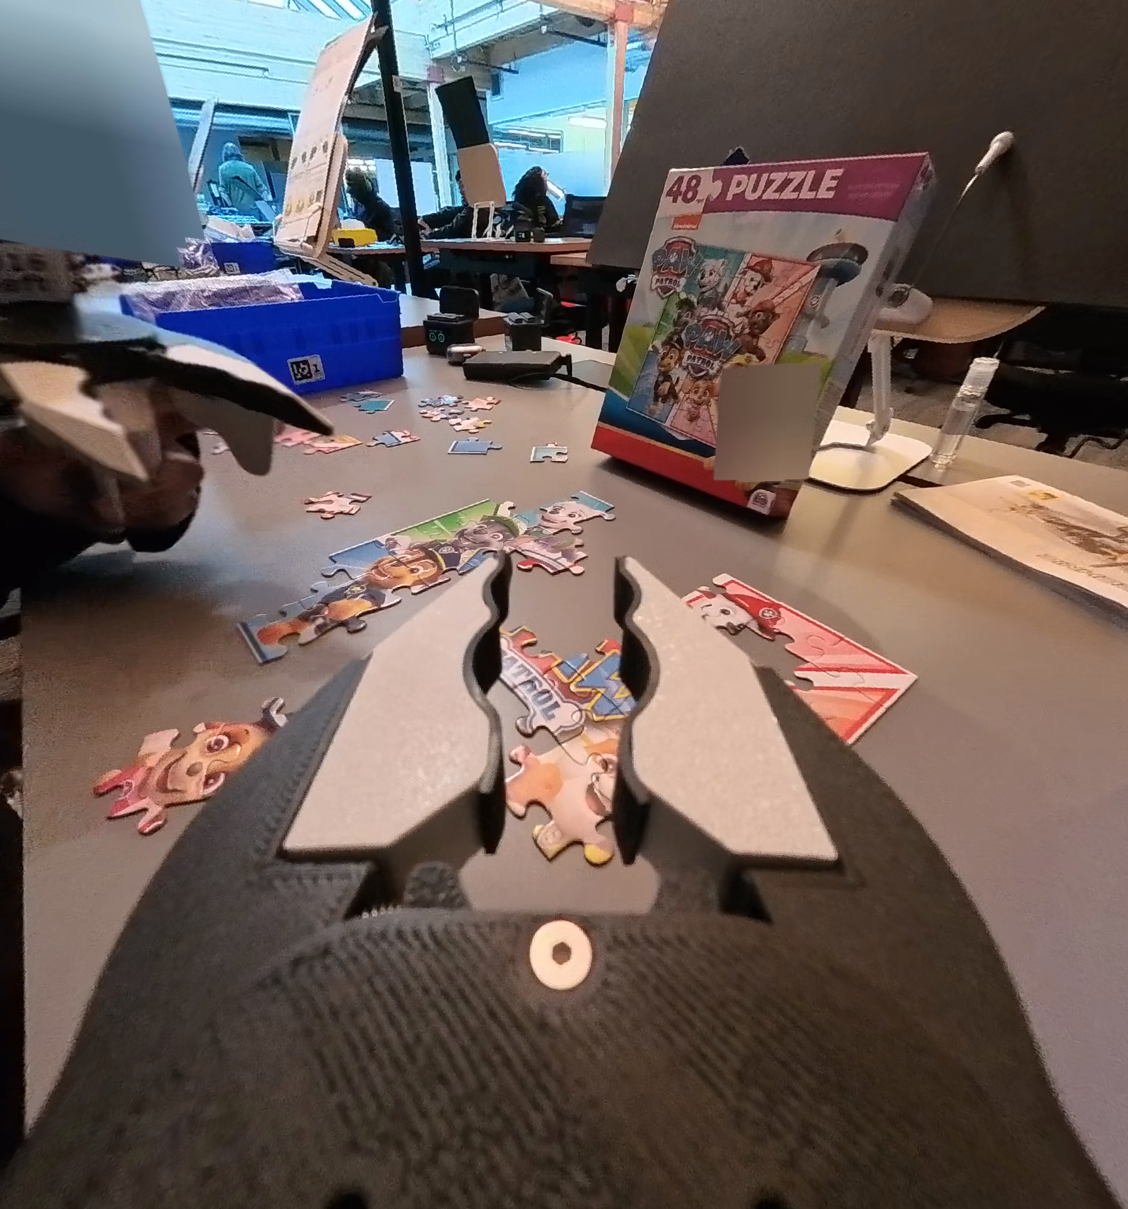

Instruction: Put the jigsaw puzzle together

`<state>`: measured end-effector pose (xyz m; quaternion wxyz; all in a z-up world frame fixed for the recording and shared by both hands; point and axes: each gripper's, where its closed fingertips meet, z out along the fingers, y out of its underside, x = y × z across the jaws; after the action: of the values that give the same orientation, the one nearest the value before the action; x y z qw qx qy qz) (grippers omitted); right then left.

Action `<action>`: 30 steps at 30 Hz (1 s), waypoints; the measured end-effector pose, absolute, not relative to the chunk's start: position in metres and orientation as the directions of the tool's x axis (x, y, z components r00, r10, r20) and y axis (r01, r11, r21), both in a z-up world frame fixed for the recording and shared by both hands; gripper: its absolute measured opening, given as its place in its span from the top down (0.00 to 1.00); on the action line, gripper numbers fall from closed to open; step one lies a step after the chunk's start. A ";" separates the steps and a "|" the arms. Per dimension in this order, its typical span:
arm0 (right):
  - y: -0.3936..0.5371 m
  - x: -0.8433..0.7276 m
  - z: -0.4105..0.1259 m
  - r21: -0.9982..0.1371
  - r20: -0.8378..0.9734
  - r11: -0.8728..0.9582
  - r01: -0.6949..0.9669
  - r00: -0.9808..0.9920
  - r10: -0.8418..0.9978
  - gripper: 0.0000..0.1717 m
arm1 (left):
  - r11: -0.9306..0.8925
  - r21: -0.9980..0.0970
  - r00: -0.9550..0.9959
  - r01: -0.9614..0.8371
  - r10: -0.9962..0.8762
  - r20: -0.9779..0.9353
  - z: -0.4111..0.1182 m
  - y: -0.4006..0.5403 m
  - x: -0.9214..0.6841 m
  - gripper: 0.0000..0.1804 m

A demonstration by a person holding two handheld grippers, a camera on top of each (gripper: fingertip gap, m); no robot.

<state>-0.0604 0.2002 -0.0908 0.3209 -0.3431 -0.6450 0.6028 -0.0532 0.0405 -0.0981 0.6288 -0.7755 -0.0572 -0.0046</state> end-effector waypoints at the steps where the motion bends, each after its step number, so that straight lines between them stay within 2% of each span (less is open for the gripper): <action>1: 0.200 -0.061 -0.091 -0.998 0.009 0.046 0.053 -0.553 0.833 0.82 | -0.219 -0.975 0.996 0.041 0.084 0.024 -0.099 0.043 -0.047 0.54; 4: 0.200 -0.062 -0.093 -0.996 0.039 0.076 0.049 -0.534 0.845 0.79 | -0.195 -0.980 0.996 0.030 0.085 0.014 -0.102 0.049 -0.036 0.54; 7: 0.200 -0.065 -0.096 -0.993 0.054 0.099 0.060 -0.519 0.853 0.75 | -0.111 -0.987 0.992 0.120 0.058 0.114 -0.099 0.052 -0.032 0.64; 9: 0.200 -0.066 -0.097 -0.992 0.056 0.105 0.066 -0.513 0.856 0.73 | -0.074 -0.986 0.988 0.147 0.049 0.143 -0.094 0.049 -0.033 0.66; 13: 0.201 -0.067 -0.098 -0.992 0.051 0.103 0.074 -0.507 0.860 0.70 | -0.052 -0.985 0.986 0.162 0.040 0.160 -0.092 0.047 -0.034 0.66; 30: 0.202 -0.073 -0.105 -0.985 0.022 0.104 0.135 -0.506 0.862 0.72 | -0.072 -0.991 0.992 0.112 0.067 0.108 -0.094 0.049 -0.032 0.65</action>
<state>-0.0727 0.2017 -0.1054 0.3275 -0.3738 -0.6669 0.5553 -0.0317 0.0489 -0.0938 0.6784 -0.7319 -0.0613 -0.0167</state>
